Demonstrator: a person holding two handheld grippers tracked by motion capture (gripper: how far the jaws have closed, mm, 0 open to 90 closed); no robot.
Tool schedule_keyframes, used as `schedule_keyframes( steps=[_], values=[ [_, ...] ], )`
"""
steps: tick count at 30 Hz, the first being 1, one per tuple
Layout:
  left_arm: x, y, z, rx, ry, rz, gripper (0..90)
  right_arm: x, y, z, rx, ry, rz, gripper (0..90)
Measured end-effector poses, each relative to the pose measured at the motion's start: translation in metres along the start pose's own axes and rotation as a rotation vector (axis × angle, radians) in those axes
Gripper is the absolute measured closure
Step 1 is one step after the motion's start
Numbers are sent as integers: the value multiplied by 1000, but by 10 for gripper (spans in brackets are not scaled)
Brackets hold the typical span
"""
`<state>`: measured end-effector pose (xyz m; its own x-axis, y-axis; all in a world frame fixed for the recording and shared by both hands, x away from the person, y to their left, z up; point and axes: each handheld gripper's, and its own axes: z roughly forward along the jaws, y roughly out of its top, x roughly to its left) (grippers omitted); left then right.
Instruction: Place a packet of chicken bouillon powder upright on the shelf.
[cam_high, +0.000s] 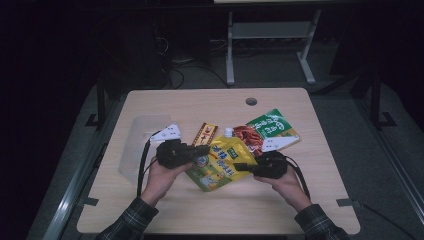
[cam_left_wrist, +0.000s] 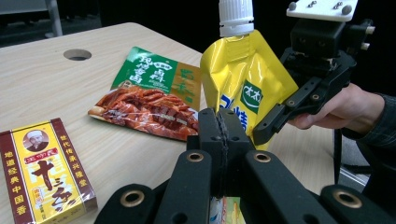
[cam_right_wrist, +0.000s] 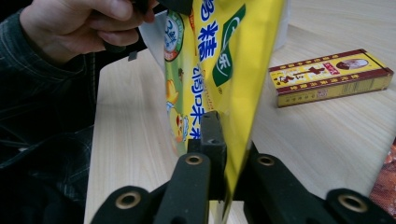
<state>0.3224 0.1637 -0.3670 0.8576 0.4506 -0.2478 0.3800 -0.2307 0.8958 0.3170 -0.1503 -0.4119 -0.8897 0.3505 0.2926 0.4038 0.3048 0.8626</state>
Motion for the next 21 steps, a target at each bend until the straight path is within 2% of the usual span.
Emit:
schedule_keyframes(
  steps=[6,8,12,14,15,17,21],
  values=[
    [2,-1,0,4,5,-5,887,-1,5,-2,12,23,2,900],
    [2,-1,0,15,16,11,855,-1,6,-3,17,25,-6,900],
    [0,0,-1,50,48,49,701,1,9,-7,9,34,-23,900],
    [0,1,-4,56,55,51,606,1,9,-9,7,31,-20,900],
    [-1,2,-7,63,71,62,569,0,9,-10,5,33,-14,900],
    [-5,3,-12,81,89,92,506,-1,11,-13,7,30,-14,900],
    [-15,-1,-17,100,127,126,385,0,17,-16,18,29,-10,900]
  ],
)
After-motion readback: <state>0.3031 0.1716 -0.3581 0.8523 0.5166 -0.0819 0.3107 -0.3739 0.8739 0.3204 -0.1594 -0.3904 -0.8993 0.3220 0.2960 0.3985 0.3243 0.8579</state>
